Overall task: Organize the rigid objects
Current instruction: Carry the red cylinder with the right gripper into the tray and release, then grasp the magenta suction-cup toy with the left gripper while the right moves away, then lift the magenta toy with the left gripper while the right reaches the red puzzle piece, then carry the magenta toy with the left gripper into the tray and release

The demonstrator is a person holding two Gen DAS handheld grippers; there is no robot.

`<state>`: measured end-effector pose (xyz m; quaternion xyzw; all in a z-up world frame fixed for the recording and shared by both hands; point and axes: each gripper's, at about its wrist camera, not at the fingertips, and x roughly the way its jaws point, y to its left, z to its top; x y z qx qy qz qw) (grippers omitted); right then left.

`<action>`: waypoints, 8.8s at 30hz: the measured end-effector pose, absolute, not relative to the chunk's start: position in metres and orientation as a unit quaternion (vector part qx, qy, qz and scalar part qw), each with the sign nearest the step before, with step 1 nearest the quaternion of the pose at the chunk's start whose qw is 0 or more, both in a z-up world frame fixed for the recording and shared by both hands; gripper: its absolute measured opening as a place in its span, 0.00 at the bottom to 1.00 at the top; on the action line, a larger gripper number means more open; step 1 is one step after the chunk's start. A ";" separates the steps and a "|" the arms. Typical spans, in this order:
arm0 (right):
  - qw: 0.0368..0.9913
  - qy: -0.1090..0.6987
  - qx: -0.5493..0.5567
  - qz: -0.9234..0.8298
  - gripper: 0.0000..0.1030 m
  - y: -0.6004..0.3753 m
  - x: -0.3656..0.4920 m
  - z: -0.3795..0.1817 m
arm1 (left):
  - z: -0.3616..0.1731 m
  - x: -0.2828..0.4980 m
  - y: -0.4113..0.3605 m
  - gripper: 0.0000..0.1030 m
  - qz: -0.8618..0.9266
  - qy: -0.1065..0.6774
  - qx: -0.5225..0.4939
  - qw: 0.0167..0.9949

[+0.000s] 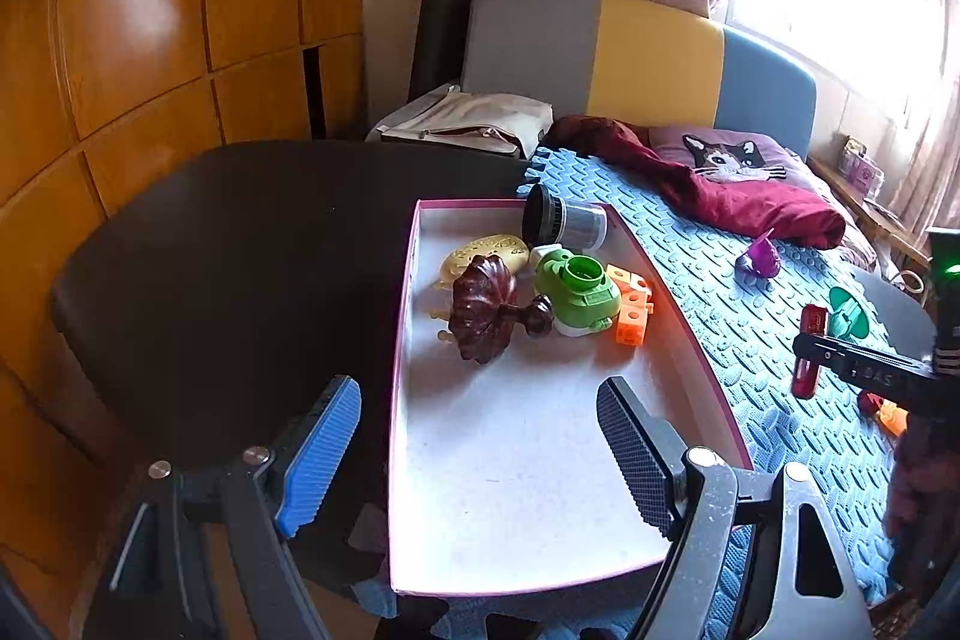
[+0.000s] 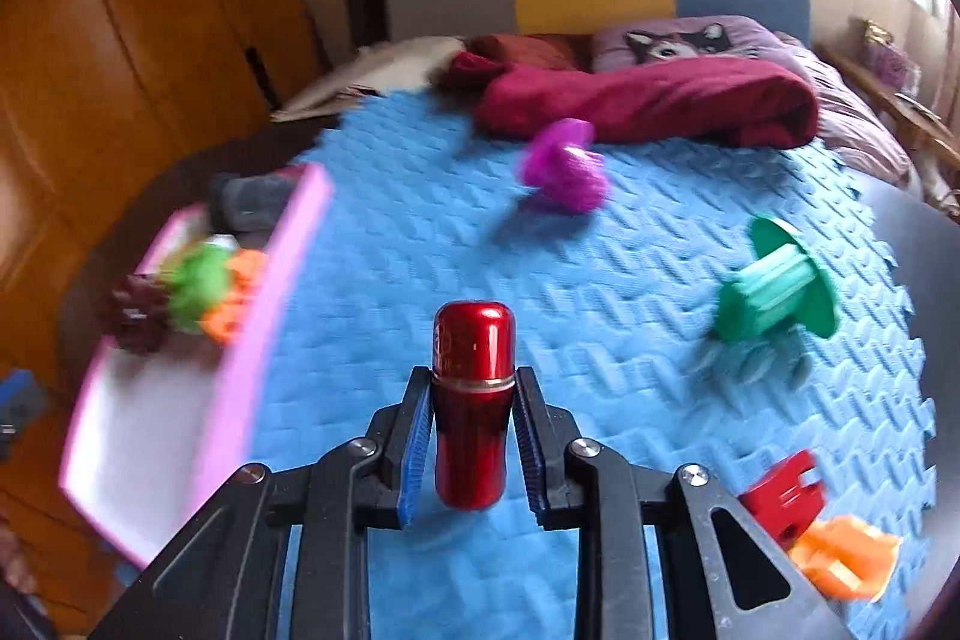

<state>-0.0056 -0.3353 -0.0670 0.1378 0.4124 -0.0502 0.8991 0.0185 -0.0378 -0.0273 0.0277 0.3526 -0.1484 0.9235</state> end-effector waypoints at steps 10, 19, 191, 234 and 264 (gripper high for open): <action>0.904 0.409 0.116 0.040 0.25 -0.251 0.010 -0.037 | -0.030 0.024 -0.022 0.79 -0.136 0.353 0.010 0.925; 0.886 0.457 0.067 0.040 0.25 -0.211 0.036 -0.053 | -0.031 0.030 -0.008 0.79 -0.119 0.353 -0.003 0.928; 0.824 0.551 0.076 -0.108 0.48 -0.431 -0.043 -0.096 | -0.016 -0.002 -0.177 0.55 -0.381 0.378 0.052 0.842; 0.893 0.437 0.038 -0.106 0.45 -0.373 -0.020 -0.102 | -0.035 0.028 -0.087 0.55 -0.256 0.388 0.031 0.885; 0.892 0.437 0.034 -0.107 0.45 -0.372 -0.020 -0.102 | -0.066 0.066 -0.047 0.55 -0.196 0.434 0.022 0.879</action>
